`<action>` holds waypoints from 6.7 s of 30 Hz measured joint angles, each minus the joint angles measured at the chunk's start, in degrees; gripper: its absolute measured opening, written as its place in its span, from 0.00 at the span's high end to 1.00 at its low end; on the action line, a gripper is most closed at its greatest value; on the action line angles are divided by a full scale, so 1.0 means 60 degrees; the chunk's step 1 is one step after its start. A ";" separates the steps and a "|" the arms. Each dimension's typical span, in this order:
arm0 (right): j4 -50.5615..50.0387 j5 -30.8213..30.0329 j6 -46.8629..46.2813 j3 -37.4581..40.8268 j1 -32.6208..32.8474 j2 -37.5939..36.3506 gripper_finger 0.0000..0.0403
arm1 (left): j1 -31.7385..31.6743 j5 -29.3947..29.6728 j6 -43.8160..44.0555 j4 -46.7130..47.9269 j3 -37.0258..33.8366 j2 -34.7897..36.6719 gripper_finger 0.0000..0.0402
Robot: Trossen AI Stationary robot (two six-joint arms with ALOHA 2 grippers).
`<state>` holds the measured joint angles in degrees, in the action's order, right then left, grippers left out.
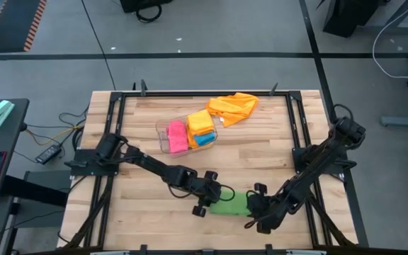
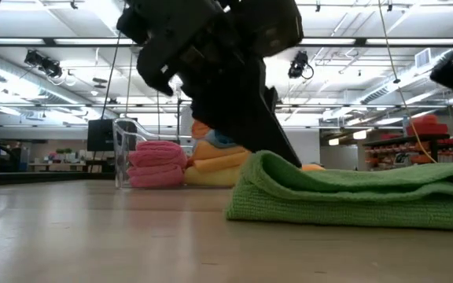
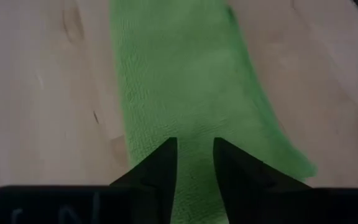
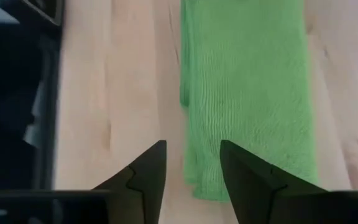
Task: Fold microfiber towels
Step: Fold the green microfiber cloth
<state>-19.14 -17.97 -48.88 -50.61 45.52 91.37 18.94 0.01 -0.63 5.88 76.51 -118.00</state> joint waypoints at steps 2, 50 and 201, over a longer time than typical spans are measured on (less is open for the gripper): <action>0.0009 -0.0215 -0.0007 -0.0001 -0.0007 -0.0245 0.59 | 0.0010 -0.0007 -0.0095 0.0014 0.0000 0.0129 0.73; 0.2909 -0.4175 0.0044 0.0739 0.0026 0.0932 0.58 | 0.0706 0.0922 -0.5271 0.1247 -0.0007 0.0376 0.57; -0.1744 -0.1669 0.9293 -0.1883 0.0291 0.2647 0.58 | -0.0197 0.0681 -0.1069 0.1833 -0.0004 0.0056 0.57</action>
<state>-29.60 -27.99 6.87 -61.91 47.26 107.26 17.76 4.10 -7.04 16.88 76.49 -117.67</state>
